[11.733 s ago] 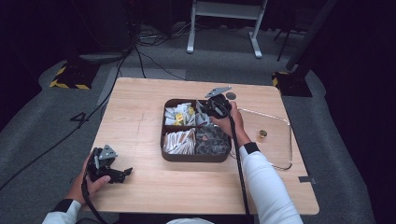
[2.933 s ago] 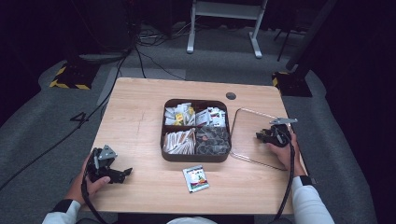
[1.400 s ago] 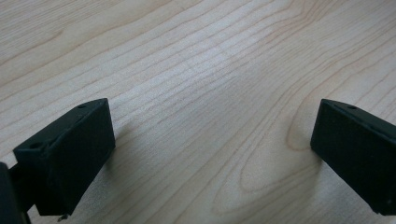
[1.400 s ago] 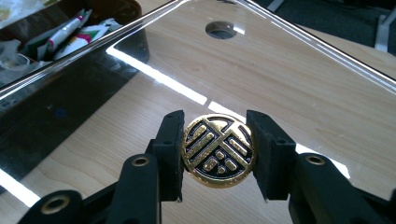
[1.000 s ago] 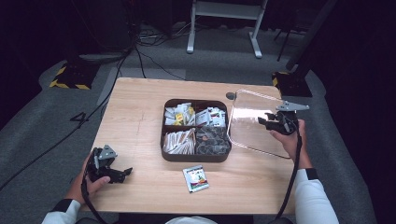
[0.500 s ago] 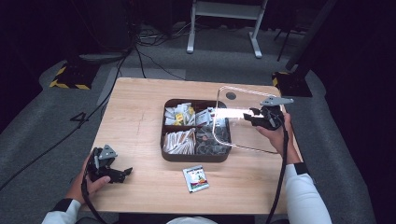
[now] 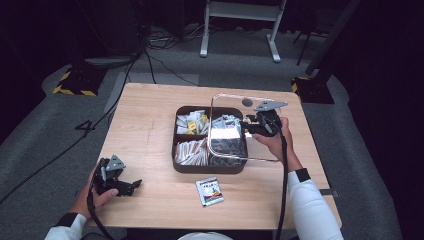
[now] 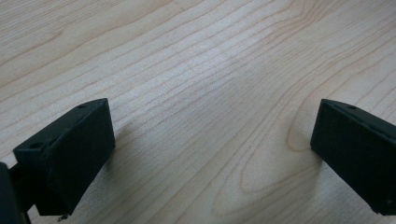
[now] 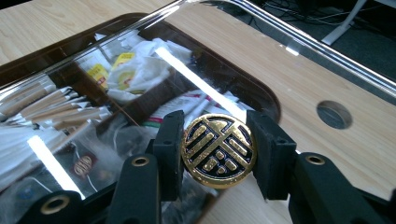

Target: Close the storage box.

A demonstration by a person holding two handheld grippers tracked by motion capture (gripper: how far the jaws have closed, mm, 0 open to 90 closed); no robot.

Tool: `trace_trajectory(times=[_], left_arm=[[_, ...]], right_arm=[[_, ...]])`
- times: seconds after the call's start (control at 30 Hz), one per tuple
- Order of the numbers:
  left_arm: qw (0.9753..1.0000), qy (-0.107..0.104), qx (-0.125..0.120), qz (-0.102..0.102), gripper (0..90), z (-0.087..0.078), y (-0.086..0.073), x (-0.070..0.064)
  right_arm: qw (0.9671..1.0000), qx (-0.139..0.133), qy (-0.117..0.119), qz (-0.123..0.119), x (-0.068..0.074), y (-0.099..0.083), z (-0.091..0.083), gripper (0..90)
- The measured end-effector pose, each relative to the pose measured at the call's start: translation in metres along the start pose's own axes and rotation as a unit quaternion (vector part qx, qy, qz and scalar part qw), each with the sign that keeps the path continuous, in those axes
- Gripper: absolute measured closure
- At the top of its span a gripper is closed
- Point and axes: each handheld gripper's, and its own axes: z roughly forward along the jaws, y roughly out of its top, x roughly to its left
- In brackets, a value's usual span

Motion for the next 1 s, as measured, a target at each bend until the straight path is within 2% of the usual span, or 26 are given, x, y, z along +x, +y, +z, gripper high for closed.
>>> trace_trajectory(times=[0.3, 0.63, 1.0], left_arm=[[1.0, 0.0, 0.0, -0.001, 0.0, 0.0, 0.0, 0.0], [1.0, -0.001, 0.001, -0.001, 0.1, 0.0, 0.0, 0.0], [1.0, 0.0, 0.001, -0.001, 0.2, 0.0, 0.0, 0.0]], right_arm=[[0.9998, 0.007, 0.014, -0.007, 0.019, 0.012, 0.024, 59.6], [0.9994, 0.011, 0.025, -0.02, 0.04, 0.023, 0.043, 59.6], [0.9989, 0.024, 0.036, -0.017, 0.056, 0.026, 0.069, 59.6]])
